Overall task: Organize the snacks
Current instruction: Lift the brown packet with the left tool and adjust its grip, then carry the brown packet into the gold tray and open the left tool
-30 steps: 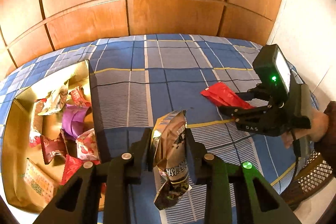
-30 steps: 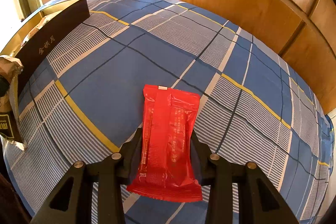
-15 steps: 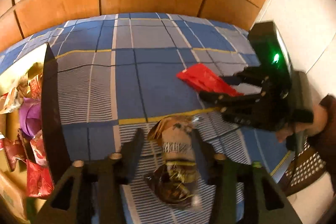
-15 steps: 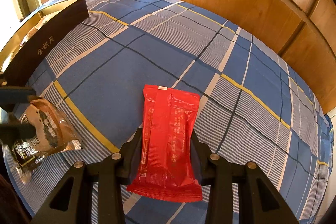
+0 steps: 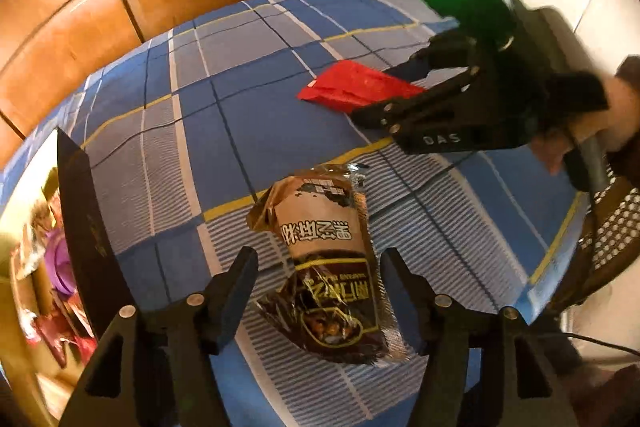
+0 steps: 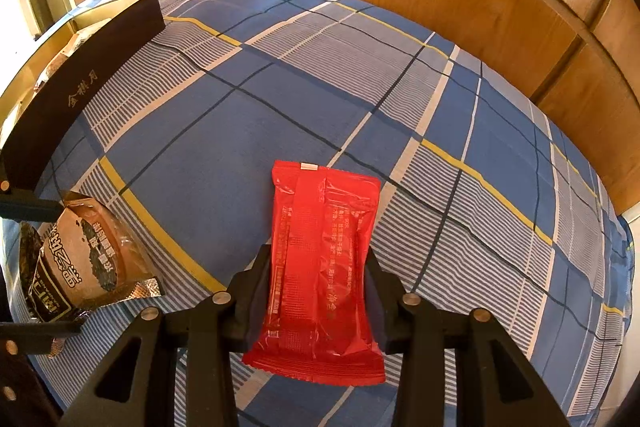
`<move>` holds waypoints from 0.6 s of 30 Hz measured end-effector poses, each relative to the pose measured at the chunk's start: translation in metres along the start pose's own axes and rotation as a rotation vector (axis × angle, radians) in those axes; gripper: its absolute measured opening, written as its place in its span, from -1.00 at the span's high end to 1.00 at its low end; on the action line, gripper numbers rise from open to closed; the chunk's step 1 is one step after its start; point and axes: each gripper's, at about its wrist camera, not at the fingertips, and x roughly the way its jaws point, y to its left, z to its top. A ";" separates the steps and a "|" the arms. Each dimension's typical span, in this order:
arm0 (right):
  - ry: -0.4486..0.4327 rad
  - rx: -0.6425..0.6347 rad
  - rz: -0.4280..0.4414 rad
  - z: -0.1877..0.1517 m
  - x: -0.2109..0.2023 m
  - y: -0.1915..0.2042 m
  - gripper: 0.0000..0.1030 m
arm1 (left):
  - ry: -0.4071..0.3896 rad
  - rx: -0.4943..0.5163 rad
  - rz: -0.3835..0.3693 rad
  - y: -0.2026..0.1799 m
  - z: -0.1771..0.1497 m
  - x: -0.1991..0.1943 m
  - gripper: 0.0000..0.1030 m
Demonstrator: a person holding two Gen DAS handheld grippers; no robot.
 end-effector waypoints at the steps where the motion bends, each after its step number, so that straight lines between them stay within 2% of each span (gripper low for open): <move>1: 0.000 0.001 0.000 0.000 0.000 0.000 0.17 | 0.020 -0.005 -0.006 0.001 0.003 0.005 -0.23; 3: 0.000 -0.002 -0.001 0.000 0.000 0.000 0.17 | 0.035 -0.016 -0.012 0.004 0.006 0.011 0.06; 4: -0.001 -0.006 -0.002 0.000 0.000 0.000 0.17 | 0.039 -0.018 -0.028 0.004 0.007 0.014 0.12; 5: -0.002 -0.009 -0.003 -0.001 0.000 0.000 0.17 | 0.036 -0.016 -0.033 0.003 0.007 0.014 0.32; 6: -0.002 -0.014 -0.005 -0.001 0.000 0.000 0.20 | 0.025 -0.010 -0.023 0.001 0.007 0.013 0.37; 7: -0.003 -0.021 -0.008 -0.001 0.000 0.000 0.21 | 0.011 -0.006 -0.012 -0.001 0.006 0.011 0.40; 13: -0.011 -0.044 -0.015 -0.003 -0.001 0.001 0.22 | -0.050 -0.145 -0.089 0.016 -0.006 -0.004 0.50; 18: -0.013 -0.045 -0.019 -0.004 -0.003 0.002 0.22 | -0.170 -0.220 -0.127 0.033 -0.014 -0.044 0.51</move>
